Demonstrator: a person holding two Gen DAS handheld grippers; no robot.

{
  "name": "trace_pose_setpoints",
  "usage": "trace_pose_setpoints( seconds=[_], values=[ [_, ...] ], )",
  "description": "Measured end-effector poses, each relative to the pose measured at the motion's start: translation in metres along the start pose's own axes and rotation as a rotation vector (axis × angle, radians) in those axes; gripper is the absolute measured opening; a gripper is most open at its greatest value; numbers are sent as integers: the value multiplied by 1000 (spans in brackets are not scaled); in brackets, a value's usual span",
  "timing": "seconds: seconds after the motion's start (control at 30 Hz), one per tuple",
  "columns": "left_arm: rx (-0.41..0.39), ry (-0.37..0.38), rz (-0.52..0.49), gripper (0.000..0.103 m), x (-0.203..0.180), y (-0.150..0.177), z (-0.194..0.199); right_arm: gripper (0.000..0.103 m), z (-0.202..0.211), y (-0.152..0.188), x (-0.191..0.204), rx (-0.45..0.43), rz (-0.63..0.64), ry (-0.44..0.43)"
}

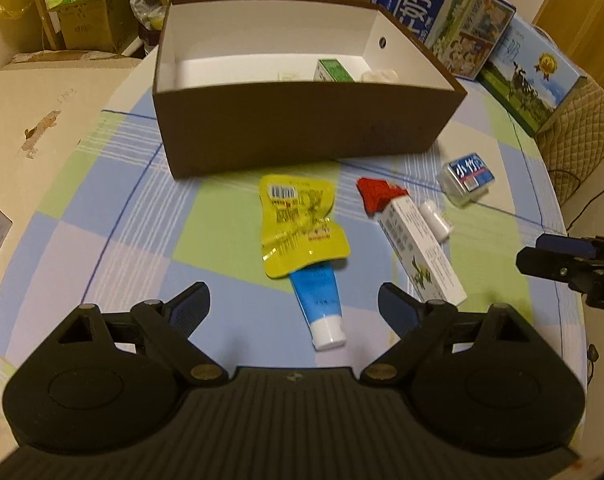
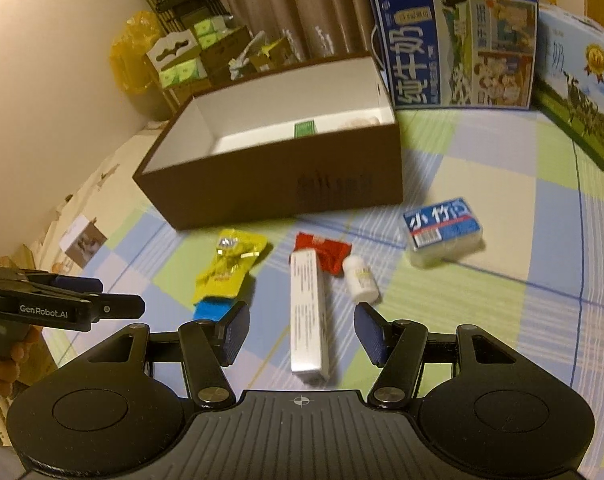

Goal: Organize objects
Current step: 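Pull both tools back from the brown box toward the remaining items, then close the right tool on the white carton while the left tool grasps the yellow sachet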

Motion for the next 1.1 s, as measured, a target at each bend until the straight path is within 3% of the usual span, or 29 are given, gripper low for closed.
trace_pose_setpoints(
  seconds=[0.53, 1.1],
  values=[
    [31, -12, -15, 89, -5, 15, -7, 57, -15, 12, 13, 53, 28, -14],
    [46, -32, -18, 89, 7, 11, -33, 56, -72, 9, 24, 125, 115, 28]
  ],
)
Point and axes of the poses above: each gripper's, at about its wrist camera, not at the fingertips, and z roughly against the way its jaws point, x to its left, y to its underside, the point moved 1 cm from there along -z, roughly the way its jaws point, and after that the axes turned 15 degrees about z, right-handed, at the moved point
